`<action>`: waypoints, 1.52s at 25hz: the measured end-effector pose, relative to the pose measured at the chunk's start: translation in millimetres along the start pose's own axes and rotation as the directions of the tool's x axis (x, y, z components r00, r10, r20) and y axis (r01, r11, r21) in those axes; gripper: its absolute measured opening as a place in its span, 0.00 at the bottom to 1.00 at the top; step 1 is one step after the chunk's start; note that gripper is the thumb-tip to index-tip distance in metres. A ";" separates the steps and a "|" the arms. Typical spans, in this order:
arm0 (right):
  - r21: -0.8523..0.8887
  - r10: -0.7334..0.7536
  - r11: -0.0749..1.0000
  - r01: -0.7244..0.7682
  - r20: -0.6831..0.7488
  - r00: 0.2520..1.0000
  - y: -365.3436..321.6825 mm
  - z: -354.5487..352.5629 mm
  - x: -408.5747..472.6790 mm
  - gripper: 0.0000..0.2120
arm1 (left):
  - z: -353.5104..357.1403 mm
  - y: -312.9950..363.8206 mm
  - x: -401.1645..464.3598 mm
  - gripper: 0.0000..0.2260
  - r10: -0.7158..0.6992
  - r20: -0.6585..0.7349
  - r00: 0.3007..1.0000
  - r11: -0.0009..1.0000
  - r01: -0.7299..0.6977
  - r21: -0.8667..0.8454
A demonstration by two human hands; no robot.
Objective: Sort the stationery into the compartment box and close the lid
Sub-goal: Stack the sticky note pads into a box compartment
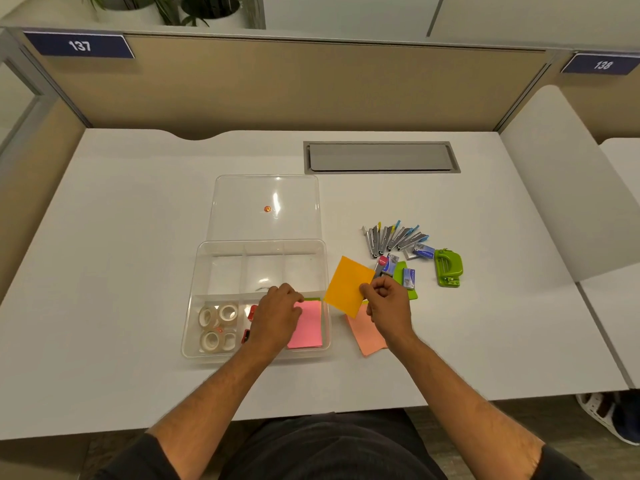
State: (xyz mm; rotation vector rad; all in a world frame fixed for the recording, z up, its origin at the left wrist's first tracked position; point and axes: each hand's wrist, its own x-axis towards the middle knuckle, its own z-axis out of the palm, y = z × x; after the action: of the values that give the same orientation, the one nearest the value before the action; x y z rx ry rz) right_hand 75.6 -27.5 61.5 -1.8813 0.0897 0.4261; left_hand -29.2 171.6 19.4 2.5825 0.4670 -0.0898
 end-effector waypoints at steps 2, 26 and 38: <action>0.000 0.000 1.000 0.000 0.063 0.998 0.0 2.2 -1.2 0.06 | -3.2 5.0 -2.8 0.09 -0.103 -0.025 0.994 0.946 0.091 -0.310; -0.752 0.109 0.654 -0.075 -0.003 0.994 80.3 -21.7 5.6 0.26 | -9.2 11.7 -17.3 0.14 -0.224 0.100 0.969 0.957 0.238 -0.166; -0.862 0.059 0.506 0.040 0.080 0.995 91.5 -10.7 -1.5 0.30 | 1.7 5.6 -20.7 0.11 -0.154 0.111 0.982 0.985 0.162 -0.064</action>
State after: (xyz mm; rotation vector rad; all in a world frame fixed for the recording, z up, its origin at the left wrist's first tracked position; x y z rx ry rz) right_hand 52.4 -69.6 -17.0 -2.8677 -0.2396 0.6495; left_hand -46.7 159.8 23.7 2.4517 0.6237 -0.2589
